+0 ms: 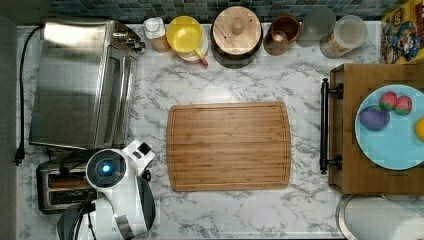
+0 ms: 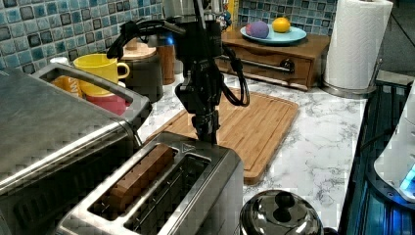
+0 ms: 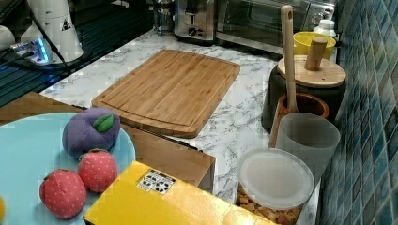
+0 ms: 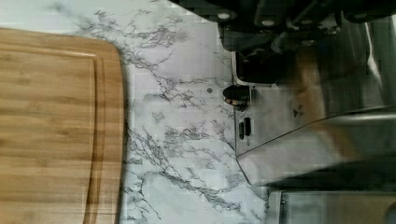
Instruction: Turn on the toaster.
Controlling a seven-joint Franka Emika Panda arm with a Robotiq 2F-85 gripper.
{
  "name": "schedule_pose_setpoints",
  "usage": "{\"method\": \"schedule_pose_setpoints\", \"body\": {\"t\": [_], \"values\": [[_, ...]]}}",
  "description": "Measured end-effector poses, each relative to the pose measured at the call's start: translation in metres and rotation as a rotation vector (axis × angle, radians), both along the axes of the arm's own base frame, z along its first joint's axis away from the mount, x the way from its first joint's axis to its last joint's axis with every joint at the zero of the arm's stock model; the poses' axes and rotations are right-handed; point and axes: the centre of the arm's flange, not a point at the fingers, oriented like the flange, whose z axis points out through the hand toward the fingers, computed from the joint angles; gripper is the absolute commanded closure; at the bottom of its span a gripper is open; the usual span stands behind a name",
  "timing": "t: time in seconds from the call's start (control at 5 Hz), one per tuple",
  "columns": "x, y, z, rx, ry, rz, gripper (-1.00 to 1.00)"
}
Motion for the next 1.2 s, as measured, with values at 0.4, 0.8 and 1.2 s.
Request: {"method": "schedule_pose_setpoints", "body": {"t": [0.4, 0.8, 1.2], "values": [[0.001, -0.002, -0.002, -0.010, 0.006, 0.011, 1.00], [0.000, 0.004, -0.009, -0.028, 0.001, 0.045, 1.00], [0.011, 0.006, -0.034, -0.057, -0.013, 0.055, 1.00]]}}
